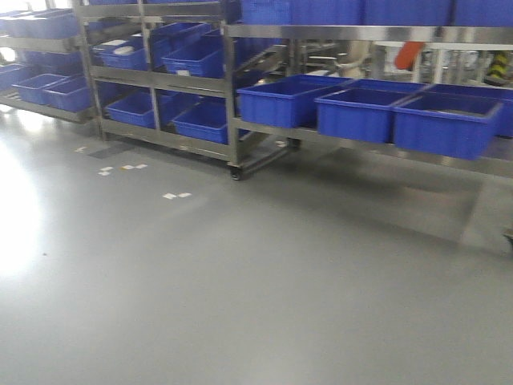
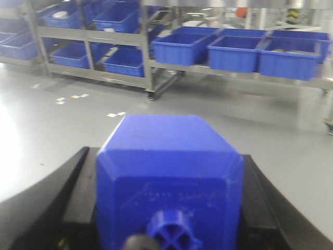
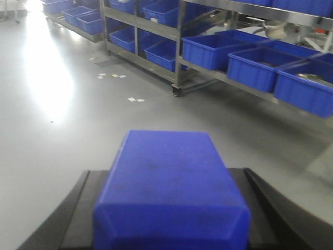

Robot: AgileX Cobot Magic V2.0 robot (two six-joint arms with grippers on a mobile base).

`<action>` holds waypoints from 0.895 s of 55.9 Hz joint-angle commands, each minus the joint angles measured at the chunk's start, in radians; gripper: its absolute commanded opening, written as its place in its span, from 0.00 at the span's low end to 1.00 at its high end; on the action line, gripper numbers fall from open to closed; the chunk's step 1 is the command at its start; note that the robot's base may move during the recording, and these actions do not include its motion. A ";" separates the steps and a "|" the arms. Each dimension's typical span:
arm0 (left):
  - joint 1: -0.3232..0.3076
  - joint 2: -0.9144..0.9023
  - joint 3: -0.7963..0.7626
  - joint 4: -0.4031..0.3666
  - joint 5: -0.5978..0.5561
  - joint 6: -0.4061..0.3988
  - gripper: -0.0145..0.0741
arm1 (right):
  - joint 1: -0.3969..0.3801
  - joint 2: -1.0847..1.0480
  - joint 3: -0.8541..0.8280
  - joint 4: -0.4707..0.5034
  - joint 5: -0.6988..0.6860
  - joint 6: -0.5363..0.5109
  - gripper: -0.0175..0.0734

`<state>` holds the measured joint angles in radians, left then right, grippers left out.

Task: Pick and sort blue part to right shelf
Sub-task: 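Drive the base to the blue bin rack holding both parts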

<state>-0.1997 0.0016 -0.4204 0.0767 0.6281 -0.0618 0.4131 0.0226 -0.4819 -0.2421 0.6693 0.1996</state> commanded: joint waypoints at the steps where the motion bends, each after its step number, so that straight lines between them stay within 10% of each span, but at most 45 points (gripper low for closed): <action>1: -0.007 0.015 -0.026 0.000 -0.086 -0.002 0.51 | -0.002 0.016 -0.027 -0.023 -0.091 -0.007 0.44; 50: -0.005 0.015 -0.026 -0.001 -0.086 -0.002 0.51 | -0.001 0.016 -0.027 -0.023 -0.091 -0.007 0.44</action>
<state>-0.1997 0.0016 -0.4204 0.0767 0.6281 -0.0618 0.4131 0.0226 -0.4819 -0.2439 0.6693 0.1996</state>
